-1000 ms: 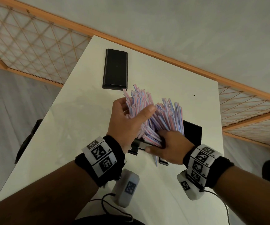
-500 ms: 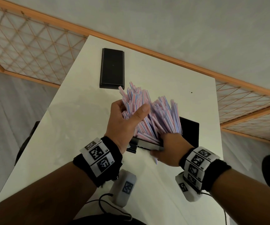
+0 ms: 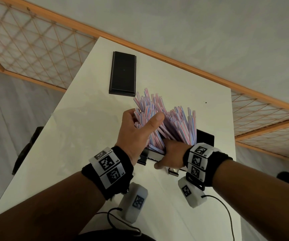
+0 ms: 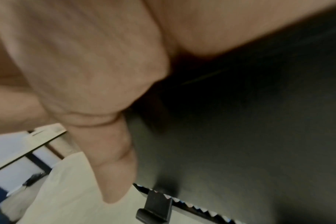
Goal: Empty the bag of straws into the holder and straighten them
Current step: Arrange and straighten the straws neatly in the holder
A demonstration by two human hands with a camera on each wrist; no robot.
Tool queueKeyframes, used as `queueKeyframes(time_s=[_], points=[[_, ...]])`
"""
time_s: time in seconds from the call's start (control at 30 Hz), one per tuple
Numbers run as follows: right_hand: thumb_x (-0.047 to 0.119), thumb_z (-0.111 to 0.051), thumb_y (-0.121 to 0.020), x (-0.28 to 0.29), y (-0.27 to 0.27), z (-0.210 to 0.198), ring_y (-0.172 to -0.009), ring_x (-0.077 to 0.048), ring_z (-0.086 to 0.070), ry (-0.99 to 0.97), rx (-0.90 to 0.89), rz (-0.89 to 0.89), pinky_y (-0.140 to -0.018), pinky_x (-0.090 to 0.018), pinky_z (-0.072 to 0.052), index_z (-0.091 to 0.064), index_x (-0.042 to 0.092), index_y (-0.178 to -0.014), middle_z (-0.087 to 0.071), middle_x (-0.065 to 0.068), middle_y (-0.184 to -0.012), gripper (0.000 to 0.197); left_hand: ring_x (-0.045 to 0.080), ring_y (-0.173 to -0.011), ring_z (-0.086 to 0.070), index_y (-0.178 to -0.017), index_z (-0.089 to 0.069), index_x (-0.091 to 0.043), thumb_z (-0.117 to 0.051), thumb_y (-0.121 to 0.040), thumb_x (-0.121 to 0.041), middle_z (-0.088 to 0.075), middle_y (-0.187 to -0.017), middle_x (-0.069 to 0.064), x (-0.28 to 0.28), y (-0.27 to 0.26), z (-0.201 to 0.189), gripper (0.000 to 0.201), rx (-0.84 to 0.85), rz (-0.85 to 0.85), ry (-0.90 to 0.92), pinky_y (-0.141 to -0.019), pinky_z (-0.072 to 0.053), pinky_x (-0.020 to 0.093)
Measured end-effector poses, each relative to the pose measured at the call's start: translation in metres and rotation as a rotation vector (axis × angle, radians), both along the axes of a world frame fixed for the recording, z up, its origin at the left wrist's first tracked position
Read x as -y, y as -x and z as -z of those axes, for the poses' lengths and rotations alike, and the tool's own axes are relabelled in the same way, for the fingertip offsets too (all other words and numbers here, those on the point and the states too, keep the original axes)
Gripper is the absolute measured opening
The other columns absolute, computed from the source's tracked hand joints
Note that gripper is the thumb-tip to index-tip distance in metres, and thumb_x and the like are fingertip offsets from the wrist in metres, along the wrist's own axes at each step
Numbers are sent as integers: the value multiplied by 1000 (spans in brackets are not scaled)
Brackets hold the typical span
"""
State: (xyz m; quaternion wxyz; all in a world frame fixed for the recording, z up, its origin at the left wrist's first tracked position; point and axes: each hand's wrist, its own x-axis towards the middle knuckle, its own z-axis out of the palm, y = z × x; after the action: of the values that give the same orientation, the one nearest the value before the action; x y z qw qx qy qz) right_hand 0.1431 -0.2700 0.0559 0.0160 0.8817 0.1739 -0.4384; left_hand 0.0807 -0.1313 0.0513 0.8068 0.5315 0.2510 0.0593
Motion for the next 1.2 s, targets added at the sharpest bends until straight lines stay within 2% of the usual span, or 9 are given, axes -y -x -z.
queueKeyframes(time_s=[0.23, 0.37, 0.47, 0.53, 0.7, 0.87, 0.97, 1.1, 1.2], points=[[50, -73, -83, -4, -1, -15, -66, -12, -52, -91, 25, -40, -55, -22, -35, -44, 26, -85, -49, 10, -70, 37, 25, -117, -64, -124, -51, -21, -82, -40, -84, -64, -125, 8, 0, 2, -3, 109, 7, 19, -4, -102, -52, 46], [75, -69, -69, 1, -8, -19, -51, -14, -41, -128, 103, -85, -50, -26, -37, -53, 12, -79, -41, 3, -57, 66, 31, -112, -68, -127, -53, -9, -89, -52, -72, -69, -119, 13, 0, 1, -3, 104, 37, 50, -8, -98, -54, 56], [94, -57, -52, 3, -16, -18, -80, -27, -67, -196, 102, -110, -75, -37, -57, -60, 0, -111, -69, -13, -89, 111, 27, -108, -71, -124, -52, -14, -92, -53, -59, -71, -117, 8, 1, 2, -4, 93, 29, 52, 18, -95, -57, 53], [98, -50, -47, 1, -17, -22, -89, -28, -68, -236, 76, -118, -83, -44, -57, -57, 0, -121, -71, -15, -97, 123, 25, -106, -72, -124, -52, -13, -92, -54, -53, -71, -115, 8, 1, 1, -4, 90, 30, 58, 0, -92, -59, 52], [85, -51, -60, 4, -6, -27, -58, -13, -48, -191, 116, -219, -55, -29, -40, -51, 7, -116, -48, 1, -64, 96, 22, -106, -72, -126, -51, -15, -94, -51, -54, -71, -115, 3, 1, 0, -2, 96, 14, 81, -59, -90, -60, 49], [55, -75, -78, 45, 8, -31, -88, -18, -64, -393, 280, -95, -80, -34, -53, -64, 15, -112, -69, 2, -96, 54, 20, -108, -70, -122, -52, -23, -91, -51, -65, -71, -115, -2, 2, -1, 1, 92, -7, 29, -119, -94, -57, 48], [42, -80, -77, 72, 14, -38, -75, -6, -65, -463, 353, 34, -76, -33, -55, -68, 20, -96, -69, 10, -80, 32, 15, -107, -69, -119, -54, -27, -83, -56, -67, -69, -115, -5, 1, 0, -1, 80, -10, 3, -169, -95, -57, 43], [64, -65, -80, 86, 6, -35, -65, -8, -58, -175, 298, 17, -61, -26, -49, -62, 20, -78, -62, 6, -69, 44, 4, -92, -66, -117, -55, -20, -75, -59, -66, -67, -101, -9, 2, -2, -4, 77, 43, -45, -112, -84, -54, 27], [72, -62, -77, 81, 7, -16, -67, -10, -56, -180, 217, 7, -61, -25, -46, -59, 21, -82, -59, 6, -73, 52, 1, -81, -62, -120, -52, -10, -74, -60, -65, -63, -93, -9, 6, -3, -4, 84, 83, -51, -48, -79, -50, 23]])
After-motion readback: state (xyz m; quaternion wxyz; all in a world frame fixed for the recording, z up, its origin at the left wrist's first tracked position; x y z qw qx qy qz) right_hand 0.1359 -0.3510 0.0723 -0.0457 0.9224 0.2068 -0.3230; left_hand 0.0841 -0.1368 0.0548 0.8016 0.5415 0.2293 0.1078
